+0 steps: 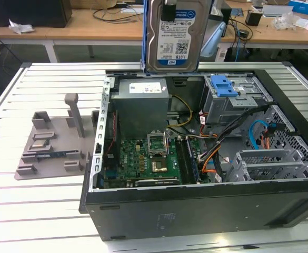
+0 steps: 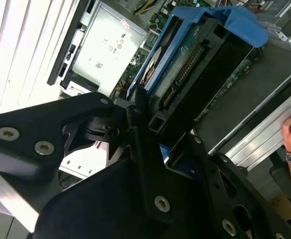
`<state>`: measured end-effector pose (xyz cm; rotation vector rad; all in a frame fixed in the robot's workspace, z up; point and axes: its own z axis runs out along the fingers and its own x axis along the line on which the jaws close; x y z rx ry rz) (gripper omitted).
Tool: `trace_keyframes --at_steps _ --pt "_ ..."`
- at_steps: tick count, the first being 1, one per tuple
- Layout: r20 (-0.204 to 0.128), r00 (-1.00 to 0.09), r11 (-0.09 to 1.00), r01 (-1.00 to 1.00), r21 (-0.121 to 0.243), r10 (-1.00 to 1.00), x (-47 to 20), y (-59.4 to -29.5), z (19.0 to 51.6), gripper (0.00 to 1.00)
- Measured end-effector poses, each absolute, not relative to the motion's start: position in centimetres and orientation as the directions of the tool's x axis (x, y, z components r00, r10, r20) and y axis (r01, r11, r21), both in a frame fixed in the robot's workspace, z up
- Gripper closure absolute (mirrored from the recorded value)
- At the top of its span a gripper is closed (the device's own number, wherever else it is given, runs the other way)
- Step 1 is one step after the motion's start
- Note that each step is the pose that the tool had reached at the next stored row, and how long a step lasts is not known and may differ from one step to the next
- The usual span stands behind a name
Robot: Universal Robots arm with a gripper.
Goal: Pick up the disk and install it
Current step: 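Pick up the disk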
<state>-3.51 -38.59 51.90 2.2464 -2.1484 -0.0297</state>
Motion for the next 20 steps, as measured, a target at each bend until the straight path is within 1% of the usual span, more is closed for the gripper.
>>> trace_keyframes --at_steps 9,20 --pt "0.013 0.045 -0.044 -0.998 0.037 -0.999 -2.3 -40.4 51.8 0.63" --pt "0.017 0.045 -0.044 -0.998 0.037 -0.999 -1.4 -41.9 51.6 0.63"
